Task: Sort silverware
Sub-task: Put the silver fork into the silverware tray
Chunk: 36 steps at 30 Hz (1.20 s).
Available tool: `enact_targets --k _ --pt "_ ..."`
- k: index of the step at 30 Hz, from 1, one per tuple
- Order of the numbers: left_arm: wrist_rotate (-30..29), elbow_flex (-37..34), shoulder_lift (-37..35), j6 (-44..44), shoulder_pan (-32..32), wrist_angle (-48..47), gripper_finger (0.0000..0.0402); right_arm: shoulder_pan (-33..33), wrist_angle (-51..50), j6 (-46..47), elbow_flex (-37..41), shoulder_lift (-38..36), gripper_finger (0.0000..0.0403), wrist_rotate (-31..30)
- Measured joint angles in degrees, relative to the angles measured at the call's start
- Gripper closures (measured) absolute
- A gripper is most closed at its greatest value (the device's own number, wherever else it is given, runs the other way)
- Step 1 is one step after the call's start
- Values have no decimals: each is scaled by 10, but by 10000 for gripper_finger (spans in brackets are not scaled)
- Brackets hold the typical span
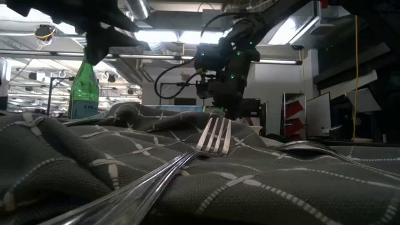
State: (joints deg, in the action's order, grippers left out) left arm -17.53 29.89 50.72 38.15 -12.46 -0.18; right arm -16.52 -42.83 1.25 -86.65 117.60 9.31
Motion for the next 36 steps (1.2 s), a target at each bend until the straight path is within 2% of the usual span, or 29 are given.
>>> enact_targets --k 5,11,21,25,30,36 --pt "28 0 -1 -46 -13 -6 291 0 8 1 11 0 346 -23" --pt "39 0 -22 -138 -6 -19 291 0 11 46 11 0 312 -26" --pt "39 0 -8 -203 1 24 291 0 4 84 11 0 307 -14" --pt "41 0 16 -177 1 80 291 0 -29 123 11 0 306 -16" --pt "74 0 67 -180 1 145 291 0 -90 129 5 0 306 -16" --pt "147 48 157 -231 1 158 291 0 -162 136 -38 0 306 -15"
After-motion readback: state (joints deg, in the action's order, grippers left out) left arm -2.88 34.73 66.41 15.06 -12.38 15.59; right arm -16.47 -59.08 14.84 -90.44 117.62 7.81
